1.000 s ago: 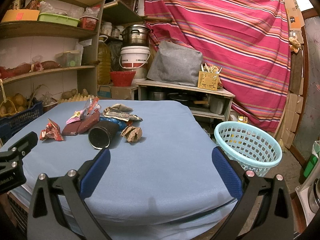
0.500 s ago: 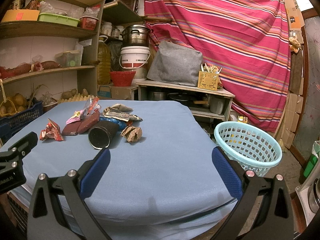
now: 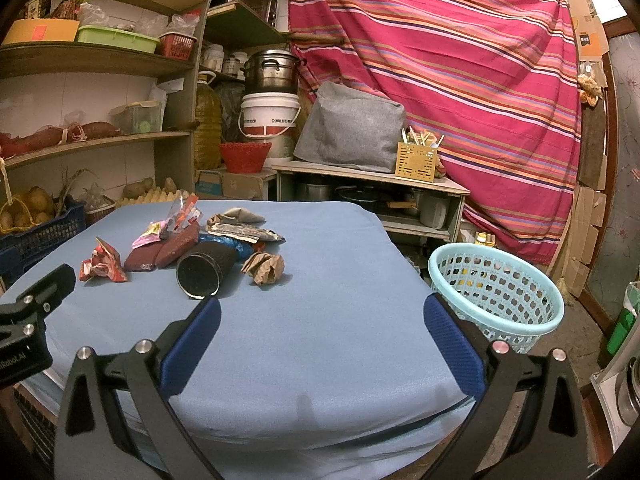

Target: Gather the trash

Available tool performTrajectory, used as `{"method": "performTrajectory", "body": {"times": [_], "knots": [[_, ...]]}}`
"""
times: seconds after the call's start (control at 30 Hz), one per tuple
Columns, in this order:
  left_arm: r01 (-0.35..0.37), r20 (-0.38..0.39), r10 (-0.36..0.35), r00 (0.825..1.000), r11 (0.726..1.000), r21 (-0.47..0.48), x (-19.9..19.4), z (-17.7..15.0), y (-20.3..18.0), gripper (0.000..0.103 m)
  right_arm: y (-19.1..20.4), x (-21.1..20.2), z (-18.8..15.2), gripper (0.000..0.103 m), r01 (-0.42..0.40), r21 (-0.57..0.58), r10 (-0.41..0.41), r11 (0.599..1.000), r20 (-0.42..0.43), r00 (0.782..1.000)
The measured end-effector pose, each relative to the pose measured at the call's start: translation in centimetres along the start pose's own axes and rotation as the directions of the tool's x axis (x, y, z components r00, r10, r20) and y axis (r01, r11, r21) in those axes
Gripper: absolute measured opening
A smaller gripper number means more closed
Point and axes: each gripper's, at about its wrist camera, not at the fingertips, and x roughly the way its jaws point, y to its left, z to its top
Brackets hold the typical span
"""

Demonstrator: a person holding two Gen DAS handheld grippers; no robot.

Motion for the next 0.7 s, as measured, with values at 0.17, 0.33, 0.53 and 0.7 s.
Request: {"method": "performTrajectory", "body": {"times": [0.17,0.33,0.53,0.7], "knots": [[-0.003,-0.005,0.003,1.000,1.000,-0.001,0.2,0.3,0.4,0.098,0.0,0.1,0.0,0.099,0.000,-0.001,0.000,1.000,-0.001,1.000],[-0.005,-0.013,0.005,1.000,1.000,-0.005,0.2,0.6,1.0,0.098,-0.1,0.2,0.0,0.099,0.002,-0.001,-0.002,1.000,0.000,1.000],[-0.012,-0.027,0.012,1.000,1.000,-0.003,0.8,0.3,0.9,0.098,0.4,0.0,0.2,0.099,0.004,0.003,-0.004,1.000,-0.002,1.000],[-0.017,-0.036,0.017,0.999,1.000,0.000,1.4,0.5,1.1,0.098,-0.1,0.0,0.5,0.099,0.008,0.011,-0.008,1.000,-0.010,1.000]]}}
